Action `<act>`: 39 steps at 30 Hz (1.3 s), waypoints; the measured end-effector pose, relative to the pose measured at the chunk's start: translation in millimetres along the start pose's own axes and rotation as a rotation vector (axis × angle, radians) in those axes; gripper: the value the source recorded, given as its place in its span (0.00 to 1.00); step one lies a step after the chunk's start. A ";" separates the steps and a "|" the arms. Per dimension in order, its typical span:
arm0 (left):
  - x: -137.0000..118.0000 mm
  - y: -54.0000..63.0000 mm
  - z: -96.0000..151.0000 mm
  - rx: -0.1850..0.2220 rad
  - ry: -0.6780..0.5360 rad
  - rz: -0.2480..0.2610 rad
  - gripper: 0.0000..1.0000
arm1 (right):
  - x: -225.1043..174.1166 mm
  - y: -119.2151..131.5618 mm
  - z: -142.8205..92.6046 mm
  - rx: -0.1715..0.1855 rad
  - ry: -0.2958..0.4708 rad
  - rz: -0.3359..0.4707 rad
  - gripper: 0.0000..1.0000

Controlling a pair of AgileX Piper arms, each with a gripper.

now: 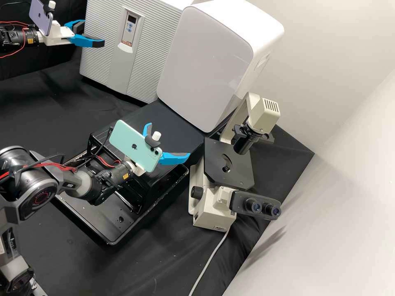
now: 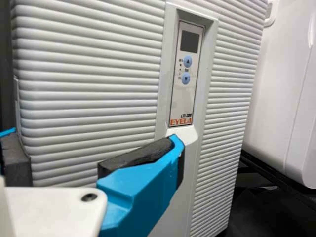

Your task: Open the incubator door

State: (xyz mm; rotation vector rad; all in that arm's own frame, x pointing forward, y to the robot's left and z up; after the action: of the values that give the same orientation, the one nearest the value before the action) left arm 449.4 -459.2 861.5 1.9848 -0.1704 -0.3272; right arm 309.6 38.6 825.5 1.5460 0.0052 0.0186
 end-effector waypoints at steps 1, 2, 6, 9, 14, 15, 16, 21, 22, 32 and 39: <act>0.0 0.0 0.0 0.000 0.000 0.000 0.00 | 0.0 0.0 0.0 0.000 0.000 0.000 1.00; 0.0 0.0 0.0 0.000 0.000 0.000 0.00 | 0.0 0.0 0.0 0.000 0.000 0.000 1.00; -0.4 0.2 -1.2 -0.001 0.006 0.000 0.00 | 0.0 0.0 0.0 0.000 0.000 0.000 1.00; -0.5 0.7 -1.3 -0.002 0.010 -0.001 0.00 | 0.0 0.0 0.0 0.000 0.000 0.000 1.00; -1.5 1.5 -4.5 -0.003 0.023 -0.001 0.00 | 0.0 0.0 0.0 0.000 0.000 0.000 1.00; -1.5 1.7 -4.7 -0.007 0.025 0.002 0.00 | 0.0 0.0 0.0 0.000 0.000 0.000 1.00; -1.5 1.8 -4.8 -0.008 0.026 0.003 0.00 | 0.0 0.0 0.0 0.000 0.000 0.000 1.00; -3.9 3.1 -4.1 -0.019 0.037 0.008 0.00 | 0.0 0.0 0.0 0.000 0.000 0.000 1.00; -4.7 2.6 -4.2 -0.022 0.041 0.005 0.00 | 0.0 0.0 0.0 0.000 0.000 0.000 1.00; -8.6 1.5 -4.4 -0.045 0.058 0.010 0.00 | 0.0 0.0 0.0 0.000 0.000 0.000 1.00; -9.0 2.3 -6.0 -0.054 0.068 0.016 0.00 | 0.0 0.0 0.0 0.000 0.000 0.000 1.00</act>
State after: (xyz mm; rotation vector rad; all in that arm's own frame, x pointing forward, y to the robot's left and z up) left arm 442.7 -452.6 867.3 1.9370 -0.1325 -0.2511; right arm 309.6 38.6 825.5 1.5460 0.0052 0.0186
